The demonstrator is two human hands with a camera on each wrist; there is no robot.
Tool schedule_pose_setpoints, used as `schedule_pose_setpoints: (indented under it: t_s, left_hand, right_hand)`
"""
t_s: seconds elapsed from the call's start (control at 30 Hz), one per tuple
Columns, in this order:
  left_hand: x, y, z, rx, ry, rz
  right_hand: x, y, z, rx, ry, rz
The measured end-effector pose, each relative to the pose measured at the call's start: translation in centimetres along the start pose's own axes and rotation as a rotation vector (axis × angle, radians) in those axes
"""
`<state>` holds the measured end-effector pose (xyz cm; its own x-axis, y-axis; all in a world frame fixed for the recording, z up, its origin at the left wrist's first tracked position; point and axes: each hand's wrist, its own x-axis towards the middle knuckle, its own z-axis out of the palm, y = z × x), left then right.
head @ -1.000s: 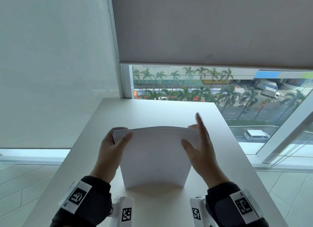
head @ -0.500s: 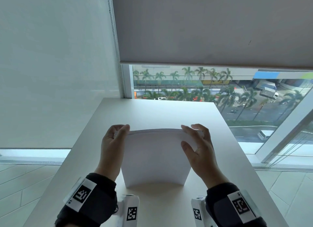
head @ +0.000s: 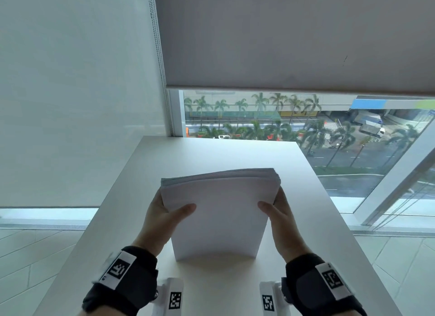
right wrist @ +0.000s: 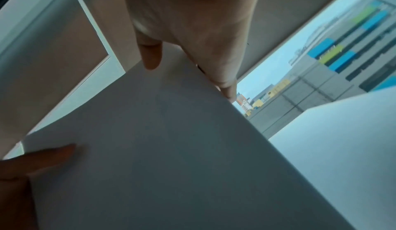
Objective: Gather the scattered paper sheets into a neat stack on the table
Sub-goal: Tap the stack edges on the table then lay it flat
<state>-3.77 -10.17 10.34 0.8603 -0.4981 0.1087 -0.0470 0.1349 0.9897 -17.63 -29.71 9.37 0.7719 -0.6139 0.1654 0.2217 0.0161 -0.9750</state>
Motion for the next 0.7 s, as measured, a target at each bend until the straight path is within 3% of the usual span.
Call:
schedule_pose_setpoints:
  t_s: [0.23, 0.37, 0.47, 0.57, 0.7]
  left_hand:
    - [0.8, -0.3, -0.2, 0.007, 0.02, -0.014]
    - [0.9, -0.4, -0.4, 0.041, 0.017, -0.064]
    - [0.8, -0.5, -0.5, 0.068, -0.004, -0.071]
    - [0.8, -0.5, -0.5, 0.056, -0.011, -0.059]
    - [0.8, -0.5, -0.6, 0.02, -0.037, -0.054]
  right_hand:
    - [0.7, -0.6, 0.6, -0.049, 0.035, 0.028]
    - [1.7, -2.7, 0.7, -0.48, 0.127, -0.033]
    - [2.5, -5.4, 1.2, -0.857, 0.136, -0.22]
    - [2.8, -7.4, 3.6, -1.311, -0.093, -0.46]
    - [2.7, -8.2, 7.4, -1.568, -0.51, -0.327]
